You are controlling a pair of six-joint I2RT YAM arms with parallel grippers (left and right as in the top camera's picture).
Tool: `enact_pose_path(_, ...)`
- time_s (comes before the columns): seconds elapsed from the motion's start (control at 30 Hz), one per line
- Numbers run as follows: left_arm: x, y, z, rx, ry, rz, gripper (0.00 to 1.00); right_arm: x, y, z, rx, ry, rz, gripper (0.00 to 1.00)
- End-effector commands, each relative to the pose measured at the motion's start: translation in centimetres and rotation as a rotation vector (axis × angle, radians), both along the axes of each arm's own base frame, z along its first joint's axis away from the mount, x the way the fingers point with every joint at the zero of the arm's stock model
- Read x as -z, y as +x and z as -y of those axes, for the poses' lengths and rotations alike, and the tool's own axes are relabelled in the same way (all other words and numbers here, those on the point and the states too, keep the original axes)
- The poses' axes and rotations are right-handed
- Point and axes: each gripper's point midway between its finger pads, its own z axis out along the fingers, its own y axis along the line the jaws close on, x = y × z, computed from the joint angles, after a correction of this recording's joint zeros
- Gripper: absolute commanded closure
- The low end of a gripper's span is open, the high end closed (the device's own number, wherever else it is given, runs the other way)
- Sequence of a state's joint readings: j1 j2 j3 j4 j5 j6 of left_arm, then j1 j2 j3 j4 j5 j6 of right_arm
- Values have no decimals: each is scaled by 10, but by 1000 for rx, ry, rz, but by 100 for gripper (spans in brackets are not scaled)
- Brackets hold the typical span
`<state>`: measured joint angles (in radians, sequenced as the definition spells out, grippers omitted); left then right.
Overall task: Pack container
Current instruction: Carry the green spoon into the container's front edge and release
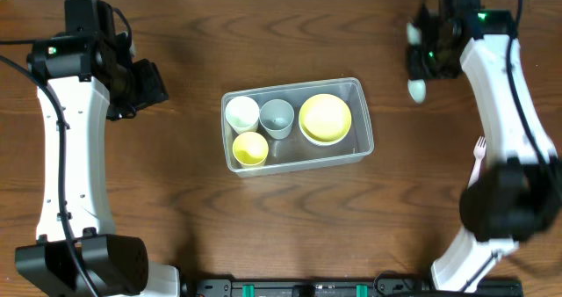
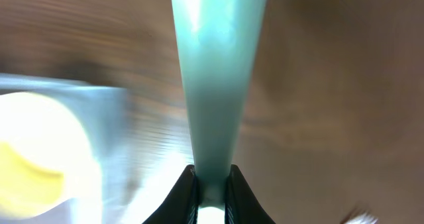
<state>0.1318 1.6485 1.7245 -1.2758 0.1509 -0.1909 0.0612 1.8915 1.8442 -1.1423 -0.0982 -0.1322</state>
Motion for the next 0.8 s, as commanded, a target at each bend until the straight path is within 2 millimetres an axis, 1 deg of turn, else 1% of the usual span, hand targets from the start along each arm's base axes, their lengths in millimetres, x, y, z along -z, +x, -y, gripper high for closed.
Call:
enact_pose_path(0.0, 2, -2, -2, -9, 2, -11, 39, -48, -26, -70, -395, 23, 129, 99)
enact_pose_path(0.03, 2, -2, -2, -9, 2, -11, 39, -52, -34, -82, -468, 6, 140, 99)
enact_pose_path(0.1, 2, -2, -2, -9, 2, -11, 39, -53, -54, -106, -644, -35, 138, 99)
enact_pose_path(0.2, 2, -2, -2, -9, 2, -11, 39, -41, -83, -134, -890, -86, 99, 99)
enact_pose_path(0.3, 2, -2, -2, -9, 2, -11, 39, -24, -102, -153, -1039, -108, 62, 99)
enact_pose_path(0.37, 2, -2, -2, -9, 2, -11, 39, -11, -115, -162, -1134, -121, 36, 99)
enact_pose_path(0.53, 2, -2, -2, -9, 2, -10, 39, 27, -146, -176, -1354, -149, -23, 99)
enact_pose_path(0.63, 2, -2, -2, -9, 2, -11, 39, 45, -150, -182, -1383, -161, -24, 99)
enact_pose_path(0.77, 3, -3, -2, -9, 2, -14, 39, 63, -151, -182, -1386, -163, -24, 99)
